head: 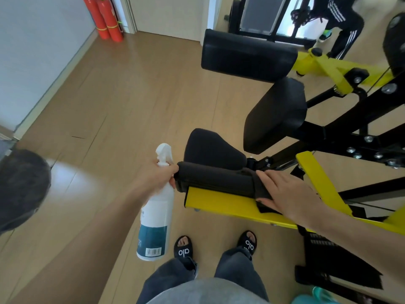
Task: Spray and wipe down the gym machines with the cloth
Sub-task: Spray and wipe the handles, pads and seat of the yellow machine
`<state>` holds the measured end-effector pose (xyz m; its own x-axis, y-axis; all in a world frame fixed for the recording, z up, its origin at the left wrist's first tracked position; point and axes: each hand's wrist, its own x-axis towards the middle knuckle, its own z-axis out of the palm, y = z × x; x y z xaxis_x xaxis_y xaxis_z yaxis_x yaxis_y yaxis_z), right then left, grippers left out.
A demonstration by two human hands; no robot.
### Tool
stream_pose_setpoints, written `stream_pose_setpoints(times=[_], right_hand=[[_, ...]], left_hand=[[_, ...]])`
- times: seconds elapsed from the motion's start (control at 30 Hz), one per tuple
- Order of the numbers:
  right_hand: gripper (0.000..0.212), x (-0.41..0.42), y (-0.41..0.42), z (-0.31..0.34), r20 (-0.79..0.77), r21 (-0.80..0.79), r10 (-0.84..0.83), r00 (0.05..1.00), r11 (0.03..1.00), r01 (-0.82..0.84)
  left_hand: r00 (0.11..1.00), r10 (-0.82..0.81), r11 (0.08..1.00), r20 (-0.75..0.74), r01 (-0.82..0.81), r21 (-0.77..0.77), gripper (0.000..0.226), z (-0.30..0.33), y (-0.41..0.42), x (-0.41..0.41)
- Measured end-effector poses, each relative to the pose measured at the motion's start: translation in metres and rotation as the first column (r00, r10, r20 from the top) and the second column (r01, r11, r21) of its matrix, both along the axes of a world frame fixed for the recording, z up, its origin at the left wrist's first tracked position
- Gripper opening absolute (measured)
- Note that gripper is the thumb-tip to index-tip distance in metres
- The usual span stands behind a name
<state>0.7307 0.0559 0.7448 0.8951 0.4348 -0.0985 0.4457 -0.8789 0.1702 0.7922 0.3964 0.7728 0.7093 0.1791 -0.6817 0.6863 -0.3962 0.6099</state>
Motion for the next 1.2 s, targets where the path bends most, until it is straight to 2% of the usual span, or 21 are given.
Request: stream_pose_setpoints(times=[0.1, 0.2, 0.3, 0.4, 0.53, 0.57, 0.63, 0.7, 0.77, 0.83, 0.97, 1.03, 1.1, 1.17, 1.2], right_hand=[[0.074, 0.013, 0.023, 0.004, -0.059, 0.017, 0.079, 0.995, 0.997, -0.078], [0.071, 0.030, 0.063, 0.007, -0.139, 0.118, 0.130, 0.982, 0.986, -0.114], [0.067, 0.047, 0.122, -0.002, -0.095, 0.191, 0.193, 0.977, 0.966, -0.173], [0.065, 0.055, 0.138, -0.007, -0.085, 0.220, 0.188, 0.978, 0.961, -0.166], [0.065, 0.051, 0.106, 0.001, -0.195, 0.314, 0.052, 0.979, 0.949, 0.012], [0.063, 0.049, 0.096, 0.004, -0.250, 0.313, -0.006, 0.968, 0.946, 0.087], [0.064, 0.045, 0.067, 0.008, -0.358, 0.248, -0.149, 0.922, 0.936, 0.248], [0.071, 0.042, 0.029, 0.009, -0.421, 0.121, -0.316, 0.850, 0.909, 0.398], [0.073, 0.036, -0.005, 0.009, -0.451, 0.050, -0.464, 0.763, 0.840, 0.540], [0.068, 0.030, -0.021, 0.009, -0.484, 0.067, -0.531, 0.696, 0.770, 0.634], [0.039, 0.016, -0.023, 0.008, -0.433, 0.113, -0.624, 0.650, 0.678, 0.726], [0.040, 0.004, -0.023, 0.000, -0.444, 0.212, -0.691, 0.570, 0.537, 0.816], [0.048, -0.004, -0.022, -0.007, -0.464, 0.347, -0.756, 0.461, 0.324, 0.880], [0.051, -0.006, -0.020, -0.007, -0.479, 0.365, -0.779, 0.406, 0.244, 0.899], [0.052, -0.007, -0.019, -0.005, -0.486, 0.352, -0.778, 0.397, 0.241, 0.904]], left_hand=[[1.000, -0.002, 1.000, 0.004, 0.002, -0.016, 0.023, 0.002, -0.002, -0.001], [1.000, -0.029, 0.999, -0.003, 0.029, -0.013, 0.030, 0.003, -0.002, 0.000], [0.999, -0.038, 0.999, 0.007, 0.037, 0.030, 0.017, 0.007, -0.003, 0.003], [0.997, -0.063, 0.991, 0.043, 0.058, 0.118, 0.024, 0.012, -0.009, 0.004], [0.984, -0.158, 0.964, 0.087, 0.135, 0.230, 0.016, 0.015, -0.019, 0.010], [0.976, -0.195, 0.956, 0.097, 0.167, 0.243, 0.024, 0.017, -0.023, 0.012], [0.959, -0.263, 0.939, 0.104, 0.230, 0.256, 0.031, 0.022, -0.033, 0.014], [0.946, -0.310, 0.921, 0.097, 0.273, 0.280, 0.022, 0.029, -0.043, 0.014], [0.945, -0.318, 0.912, 0.075, 0.284, 0.297, 0.020, 0.031, -0.050, 0.016], [0.945, -0.326, 0.902, 0.041, 0.298, 0.311, 0.019, 0.031, -0.052, 0.017], [0.969, -0.248, 0.939, -0.007, 0.242, 0.244, 0.023, 0.025, -0.052, 0.025], [0.966, -0.254, 0.945, -0.039, 0.257, 0.204, 0.018, 0.029, -0.056, 0.028], [0.961, -0.270, 0.939, -0.064, 0.278, 0.202, 0.018, 0.032, -0.058, 0.032], [0.955, -0.285, 0.935, -0.078, 0.295, 0.197, 0.019, 0.034, -0.057, 0.033], [0.952, -0.294, 0.933, -0.080, 0.304, 0.190, 0.020, 0.035, -0.056, 0.034]])
